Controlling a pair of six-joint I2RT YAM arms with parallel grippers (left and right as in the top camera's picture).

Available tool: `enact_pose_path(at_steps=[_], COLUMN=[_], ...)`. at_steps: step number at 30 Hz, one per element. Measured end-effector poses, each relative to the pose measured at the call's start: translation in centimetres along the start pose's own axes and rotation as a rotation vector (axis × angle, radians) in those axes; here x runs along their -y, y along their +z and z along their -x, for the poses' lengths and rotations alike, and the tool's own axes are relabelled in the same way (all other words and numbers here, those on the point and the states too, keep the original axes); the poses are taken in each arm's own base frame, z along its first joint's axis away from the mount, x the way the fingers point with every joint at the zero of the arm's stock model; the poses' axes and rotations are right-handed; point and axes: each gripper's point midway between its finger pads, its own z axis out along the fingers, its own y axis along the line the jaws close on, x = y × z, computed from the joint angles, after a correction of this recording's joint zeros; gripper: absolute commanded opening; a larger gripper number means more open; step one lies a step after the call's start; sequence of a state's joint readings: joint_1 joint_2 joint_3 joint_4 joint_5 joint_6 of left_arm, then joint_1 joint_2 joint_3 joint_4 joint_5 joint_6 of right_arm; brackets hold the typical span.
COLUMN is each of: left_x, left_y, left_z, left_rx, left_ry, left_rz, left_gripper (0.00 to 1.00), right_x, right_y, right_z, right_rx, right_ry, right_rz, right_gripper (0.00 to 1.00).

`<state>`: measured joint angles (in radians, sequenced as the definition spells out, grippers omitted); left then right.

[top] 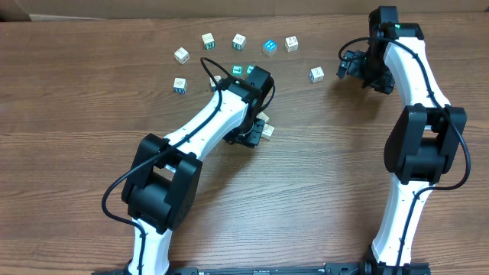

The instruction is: Form a circle

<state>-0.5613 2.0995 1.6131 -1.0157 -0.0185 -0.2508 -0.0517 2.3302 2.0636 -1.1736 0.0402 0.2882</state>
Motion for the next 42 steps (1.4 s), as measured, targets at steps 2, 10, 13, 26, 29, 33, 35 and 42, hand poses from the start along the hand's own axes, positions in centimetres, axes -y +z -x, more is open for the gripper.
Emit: enact_pose_path(at_steps=[2,10,13,26,29,33,35,42], left_x=[0.2,0.4,0.6,0.8,0.8,0.8,0.8,0.7], left_y=[0.1,0.5,0.5,0.8,0.8,0.8,0.8,1.5], left_z=[0.5,0.9,1.0,0.9,0.9,0.9,0.9,0.8], left_rx=[0.023,0.045,0.051,0.054,0.054,0.055,0.055,0.061], left_ry=[0.000,0.003,0.015,0.032,0.032,0.032,0.032,0.032], left_rz=[-0.006,-0.012,-0.014,-0.011,-0.010,-0.007,-0.006,-0.008], left_gripper=[0.44,0.48,0.48,0.33,0.36,0.42,0.42,0.40], right_x=[0.0,0.0,0.0,0.0,0.0,0.0,0.0,0.0], right_y=[0.0,0.0,0.0,0.0,0.0,0.0,0.0,0.0], right_z=[0.0,0.0,0.0,0.0,0.0,0.0,0.0,0.0], right_rx=[0.000,0.000,-0.001,0.000,0.000,0.000,-0.001,-0.001], right_ry=[0.000,0.000,0.000,0.000,0.000,0.000,0.000,0.000], right_rz=[0.000,0.000,-0.001,0.000,0.000,-0.001,-0.001,0.000], right_gripper=[1.00,1.00,1.00,1.00,1.00,1.00,1.00,1.00])
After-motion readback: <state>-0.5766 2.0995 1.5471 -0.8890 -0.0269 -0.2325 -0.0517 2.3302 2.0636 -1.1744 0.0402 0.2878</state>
